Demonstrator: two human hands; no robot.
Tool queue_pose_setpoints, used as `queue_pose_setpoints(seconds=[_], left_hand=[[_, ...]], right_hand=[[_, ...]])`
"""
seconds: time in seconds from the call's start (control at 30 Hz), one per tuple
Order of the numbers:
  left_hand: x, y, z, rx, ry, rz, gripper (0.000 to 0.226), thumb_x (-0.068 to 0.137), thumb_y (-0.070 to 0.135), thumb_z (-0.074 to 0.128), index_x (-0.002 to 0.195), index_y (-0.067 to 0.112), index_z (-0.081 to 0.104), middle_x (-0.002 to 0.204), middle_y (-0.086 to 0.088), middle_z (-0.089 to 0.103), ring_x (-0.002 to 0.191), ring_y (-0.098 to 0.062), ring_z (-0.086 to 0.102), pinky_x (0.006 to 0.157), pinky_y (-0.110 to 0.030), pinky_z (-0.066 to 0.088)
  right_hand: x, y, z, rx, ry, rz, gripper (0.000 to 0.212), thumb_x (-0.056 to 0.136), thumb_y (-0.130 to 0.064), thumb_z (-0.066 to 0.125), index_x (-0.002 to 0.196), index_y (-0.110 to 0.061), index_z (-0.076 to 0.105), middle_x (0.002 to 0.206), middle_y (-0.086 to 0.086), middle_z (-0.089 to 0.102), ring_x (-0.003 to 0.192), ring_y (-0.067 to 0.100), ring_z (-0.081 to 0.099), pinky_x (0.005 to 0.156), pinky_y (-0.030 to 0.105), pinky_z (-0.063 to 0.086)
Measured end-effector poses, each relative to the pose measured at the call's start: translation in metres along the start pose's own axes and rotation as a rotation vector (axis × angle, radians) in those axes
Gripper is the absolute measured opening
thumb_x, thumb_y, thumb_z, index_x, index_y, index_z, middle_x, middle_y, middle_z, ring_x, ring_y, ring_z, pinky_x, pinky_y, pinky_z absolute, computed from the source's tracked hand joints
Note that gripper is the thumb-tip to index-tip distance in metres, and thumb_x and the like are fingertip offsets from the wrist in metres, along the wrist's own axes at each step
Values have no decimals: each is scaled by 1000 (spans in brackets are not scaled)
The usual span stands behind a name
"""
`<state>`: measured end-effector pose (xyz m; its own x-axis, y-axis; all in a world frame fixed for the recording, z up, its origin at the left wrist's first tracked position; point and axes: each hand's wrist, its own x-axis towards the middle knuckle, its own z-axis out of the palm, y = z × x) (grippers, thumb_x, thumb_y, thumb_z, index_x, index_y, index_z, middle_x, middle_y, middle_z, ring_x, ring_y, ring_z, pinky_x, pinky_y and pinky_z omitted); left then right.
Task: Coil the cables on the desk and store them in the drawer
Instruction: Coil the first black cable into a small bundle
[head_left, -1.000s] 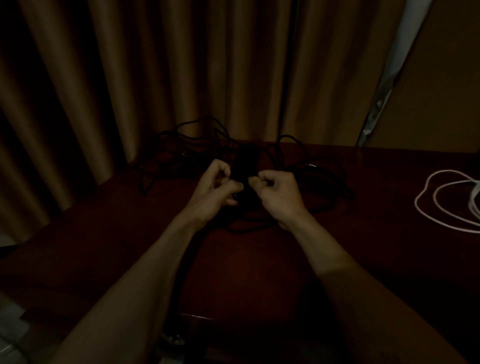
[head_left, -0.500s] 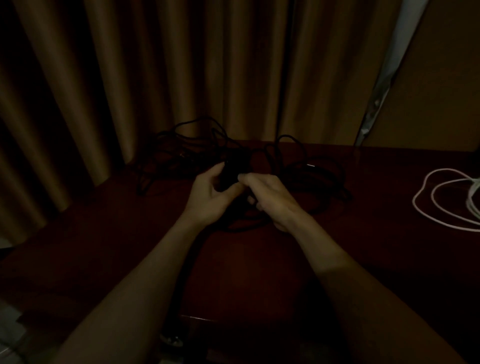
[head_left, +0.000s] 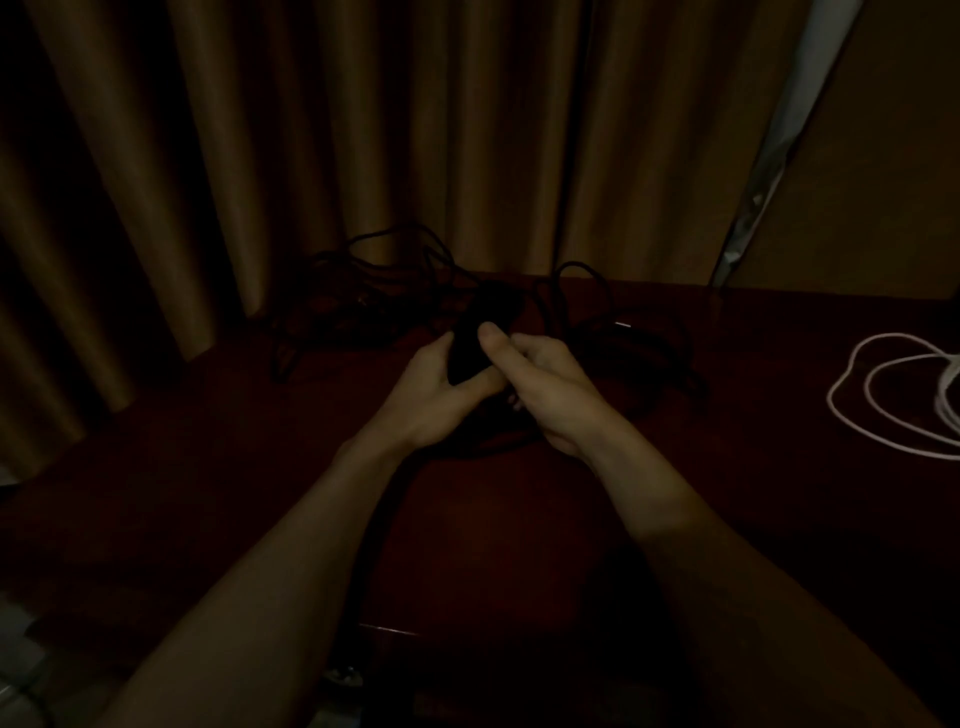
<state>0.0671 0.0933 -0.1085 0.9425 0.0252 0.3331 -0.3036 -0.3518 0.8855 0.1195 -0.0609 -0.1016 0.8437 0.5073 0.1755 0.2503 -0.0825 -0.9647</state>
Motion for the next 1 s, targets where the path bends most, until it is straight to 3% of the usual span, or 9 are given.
queue_pose_setpoints(seconds=[0.13,0.23,0.4,0.53,0.6,0.73,0.87,0.93,1.0], left_hand=[[0,1,0,-87,-37,33,22,104,20,62,118,4,64,92,5,75,86,-12,73,74,-23,54],[0,1,4,-44,10,37,24,102,22,65,120,6,65,97,3,76,88,-11,74,72,-21,55],[-1,1,6,90,178,31,17,95,31,74,106,17,70,93,3,76,77,-14,75,67,-33,61],[-2,0,4,231,211,122,11,90,26,74,99,20,73,86,6,76,77,-12,73,69,-45,61],[1,-2,3,267,209,140,13,88,31,76,97,22,73,82,6,75,73,-12,72,64,-48,60],[3,-7,2,372,220,145,31,82,52,74,100,26,72,82,10,74,73,-8,71,62,-45,60],[3,-10,5,530,211,182,52,82,65,64,112,23,70,75,12,69,63,-5,65,49,-31,49],[5,-10,7,615,225,190,65,83,69,59,125,20,68,81,10,70,67,-6,65,52,-25,44],[4,-9,7,608,211,178,59,83,61,62,128,23,66,83,13,70,68,-4,66,53,-26,48]], right_hand=[[2,0,-2,51,61,-5,46,99,-58,57,105,-17,76,88,0,73,77,16,62,65,25,48],[3,-1,-1,6,104,0,68,93,-64,62,122,-3,68,97,0,66,69,5,64,59,17,48],[5,0,-5,-98,127,7,61,92,-64,63,101,-4,71,71,-6,63,56,-1,59,57,17,47],[3,-3,-1,-124,86,53,76,73,-75,77,121,-17,72,107,-5,77,95,4,73,88,30,61],[3,-4,1,-127,115,81,88,60,-84,78,119,-18,73,115,-2,76,105,11,73,94,35,61],[0,-9,-6,-172,108,104,46,76,-64,80,95,-22,76,94,-7,78,89,6,74,80,25,61],[0,-8,-8,-101,71,136,40,82,-51,82,98,-15,79,92,-2,80,89,11,77,88,35,63],[-1,-7,-8,-40,60,130,37,86,-46,81,103,-13,79,96,0,80,92,13,77,93,39,61],[-2,-5,-8,-35,72,110,35,88,-43,80,105,-13,78,98,1,80,94,14,77,93,41,61]])
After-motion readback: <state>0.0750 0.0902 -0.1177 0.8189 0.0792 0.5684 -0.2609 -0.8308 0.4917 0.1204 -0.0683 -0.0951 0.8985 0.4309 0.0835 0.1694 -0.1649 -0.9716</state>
